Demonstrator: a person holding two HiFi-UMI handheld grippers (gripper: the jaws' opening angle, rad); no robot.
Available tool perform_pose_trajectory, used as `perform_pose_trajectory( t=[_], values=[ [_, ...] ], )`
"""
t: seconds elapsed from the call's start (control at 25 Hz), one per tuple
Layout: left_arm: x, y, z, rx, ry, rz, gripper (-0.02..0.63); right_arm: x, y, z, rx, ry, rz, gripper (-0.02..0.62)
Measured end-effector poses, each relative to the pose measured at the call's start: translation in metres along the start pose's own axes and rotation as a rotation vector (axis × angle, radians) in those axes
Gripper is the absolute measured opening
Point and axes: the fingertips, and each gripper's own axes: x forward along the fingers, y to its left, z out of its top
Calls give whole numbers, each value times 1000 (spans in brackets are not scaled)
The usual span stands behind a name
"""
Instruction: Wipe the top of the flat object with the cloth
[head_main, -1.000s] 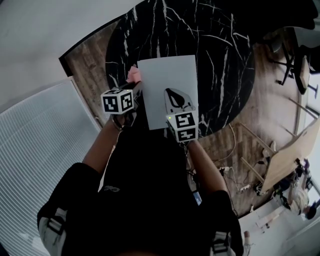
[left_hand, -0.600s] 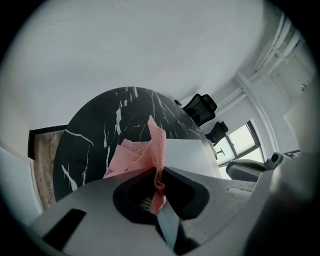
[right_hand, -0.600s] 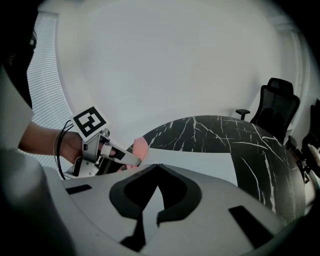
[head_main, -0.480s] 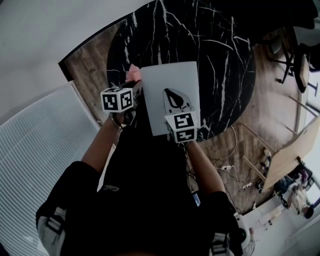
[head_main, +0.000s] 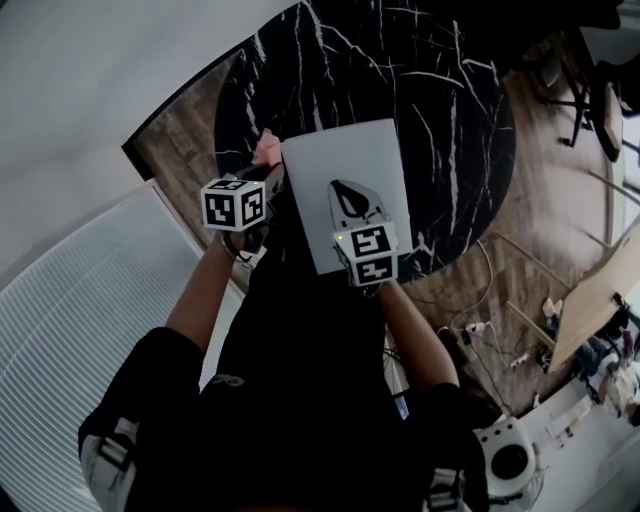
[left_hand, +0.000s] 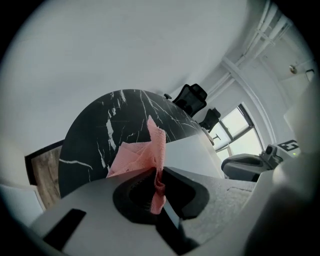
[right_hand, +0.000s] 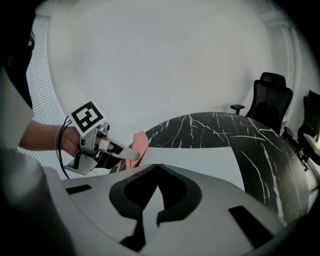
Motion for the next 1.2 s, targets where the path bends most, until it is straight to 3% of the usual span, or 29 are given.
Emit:
perform_pose_trajectory(
  t=[0.16,0.28,0.44,0.6,0.68,1.2],
  values=[
    [-10,3,20,217,49,-15,25,-3,-3,2,-5,-24,-19,-5],
    [-18,9,38,405,99,26,25,-8,-7,6,-8,-59,-35,-5],
    [-22,9,63,570,150,63,25,-16,-14,5,7,-102,-34,-5],
    [-14,7,64,782,259,93,26,-22,-23,-5,20,-109,-6,-5],
    [-8,4,64,823,282,87,26,-23,-26,-7,13,-113,12,-5],
    [22,-23,44,855,463,41,26,-29,-52,-26,81,-129,79,-6]
  ],
)
